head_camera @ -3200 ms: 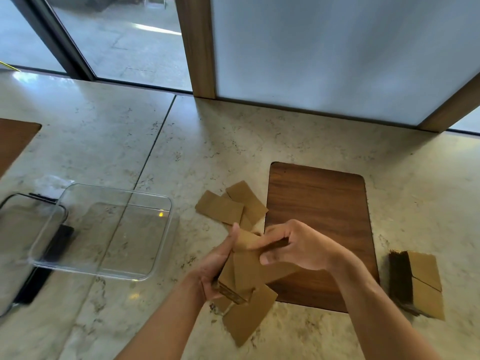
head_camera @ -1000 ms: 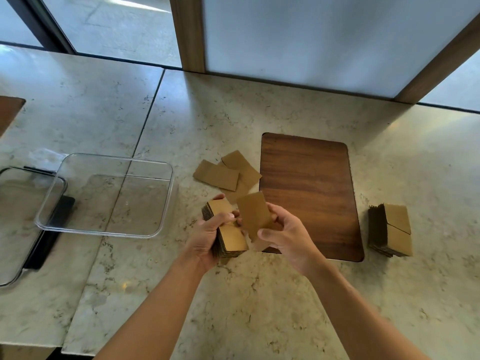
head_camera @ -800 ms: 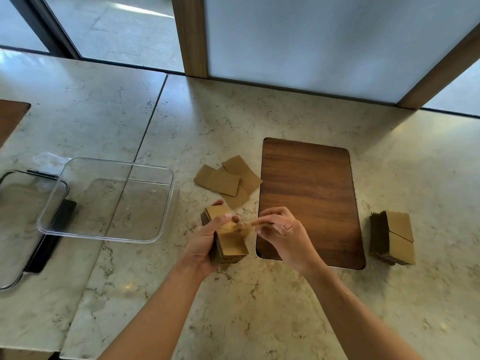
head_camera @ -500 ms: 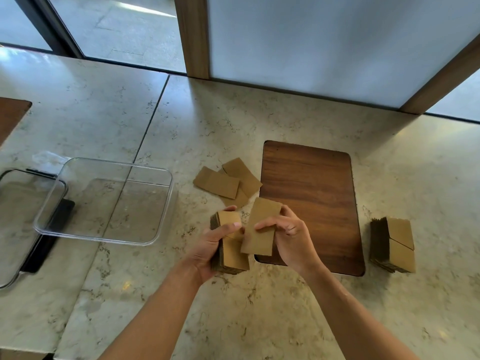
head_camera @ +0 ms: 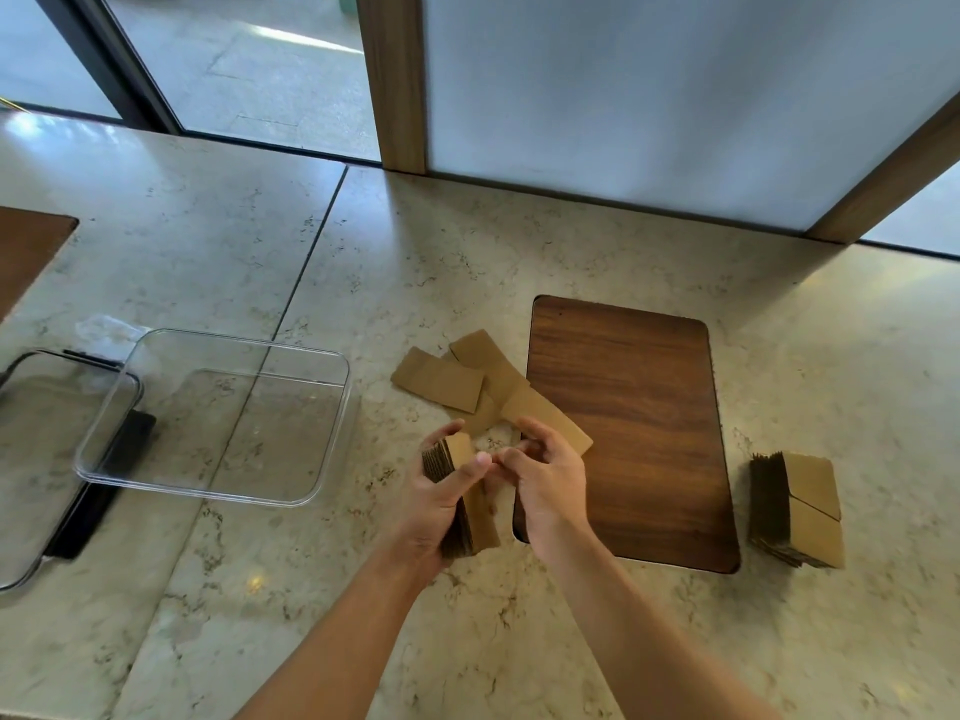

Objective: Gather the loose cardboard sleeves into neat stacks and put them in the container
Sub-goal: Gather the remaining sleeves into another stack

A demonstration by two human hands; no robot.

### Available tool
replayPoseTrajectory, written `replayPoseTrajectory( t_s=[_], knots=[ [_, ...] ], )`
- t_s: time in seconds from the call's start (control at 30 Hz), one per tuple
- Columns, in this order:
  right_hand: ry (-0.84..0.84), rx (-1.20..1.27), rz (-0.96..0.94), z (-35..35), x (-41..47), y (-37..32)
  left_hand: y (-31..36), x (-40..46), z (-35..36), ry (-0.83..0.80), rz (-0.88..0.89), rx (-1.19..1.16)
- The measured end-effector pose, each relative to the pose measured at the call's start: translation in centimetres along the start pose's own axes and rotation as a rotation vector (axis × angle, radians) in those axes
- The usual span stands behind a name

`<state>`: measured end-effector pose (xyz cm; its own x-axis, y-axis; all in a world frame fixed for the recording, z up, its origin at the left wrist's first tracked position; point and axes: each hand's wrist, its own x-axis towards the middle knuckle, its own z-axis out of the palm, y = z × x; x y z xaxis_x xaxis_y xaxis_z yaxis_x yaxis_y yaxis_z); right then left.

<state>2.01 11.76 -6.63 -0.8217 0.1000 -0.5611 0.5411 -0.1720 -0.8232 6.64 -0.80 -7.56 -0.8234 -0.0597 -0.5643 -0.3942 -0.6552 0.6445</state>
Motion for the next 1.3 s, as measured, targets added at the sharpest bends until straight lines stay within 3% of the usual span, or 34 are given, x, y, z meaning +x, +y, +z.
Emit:
replayPoseTrajectory(
  t_s=[0.1,0.27,0.3,0.43,0.57,0.7,0.8,0.9,1.07,1.2,1.3],
  knots=[
    [0.058,-0.425,-0.164,0.6,0.0,0.4,0.1,0.8,0.2,0.089,0.011,-0.035],
    [0.317,-0.628,-0.413,-2.2,2.8,-1.4,0.1,1.1,-1.1,0.108,-0.009,-0.071],
    [0.317,-0.733,-0.399,-2.8,3.8,-2.0,0.0,1.1,-1.5,0.114,-0.013,-0.074],
    [0.062,-1.389,-0.246,-3.3,6.6,-2.4,-0.2,1.0,-3.1,0.184,-0.02,-0.126],
    [0.02,-1.208,-0.161,-3.5,7.1,-2.7,0.1,1.2,-3.6,0.189,0.006,-0.107],
    [0.056,-0.727,-0.03,-2.0,5.0,-2.4,1.1,1.3,-3.2,0.183,0.035,-0.069],
    [-0.087,-0.523,0.018,1.2,1.8,0.1,1.4,1.7,-2.7,0.153,0.013,0.0],
    [-0.222,-0.662,-0.09,2.2,-0.1,1.6,1.7,1.7,-3.5,0.116,-0.06,-0.049],
    [-0.32,-0.629,-0.013,1.0,0.0,0.6,1.8,0.0,-5.6,0.077,-0.195,0.092],
    [-0.448,-0.931,-0.168,1.1,-0.7,1.3,1.3,-0.6,-5.4,0.088,-0.262,0.098],
    [-0.271,-0.893,-0.221,0.7,-0.2,1.5,1.2,-0.7,-6.3,0.114,-0.221,-0.028]
  ],
)
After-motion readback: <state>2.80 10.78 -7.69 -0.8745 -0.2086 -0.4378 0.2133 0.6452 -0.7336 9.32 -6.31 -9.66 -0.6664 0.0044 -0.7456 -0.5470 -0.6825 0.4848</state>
